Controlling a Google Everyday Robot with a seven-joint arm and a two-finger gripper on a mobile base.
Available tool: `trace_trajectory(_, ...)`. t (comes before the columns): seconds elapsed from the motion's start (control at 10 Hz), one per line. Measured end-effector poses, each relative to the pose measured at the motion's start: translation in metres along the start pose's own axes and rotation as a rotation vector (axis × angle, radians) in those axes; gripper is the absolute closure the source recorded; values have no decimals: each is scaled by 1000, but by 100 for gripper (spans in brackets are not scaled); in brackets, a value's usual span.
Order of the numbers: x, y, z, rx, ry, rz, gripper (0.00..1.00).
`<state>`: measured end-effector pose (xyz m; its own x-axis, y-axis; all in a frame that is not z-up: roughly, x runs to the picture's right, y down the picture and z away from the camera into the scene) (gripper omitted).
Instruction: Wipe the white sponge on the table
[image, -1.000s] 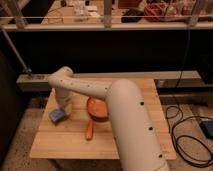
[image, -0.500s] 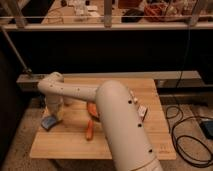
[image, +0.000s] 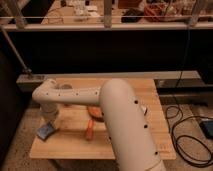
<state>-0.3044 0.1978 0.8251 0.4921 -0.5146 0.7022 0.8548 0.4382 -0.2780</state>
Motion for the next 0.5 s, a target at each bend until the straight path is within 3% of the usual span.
trace_trajectory(0.3,-30,29,13,-56,-4,-20,59)
trace_trajectory(0.5,-34,47,21,-84,-7,-13,59)
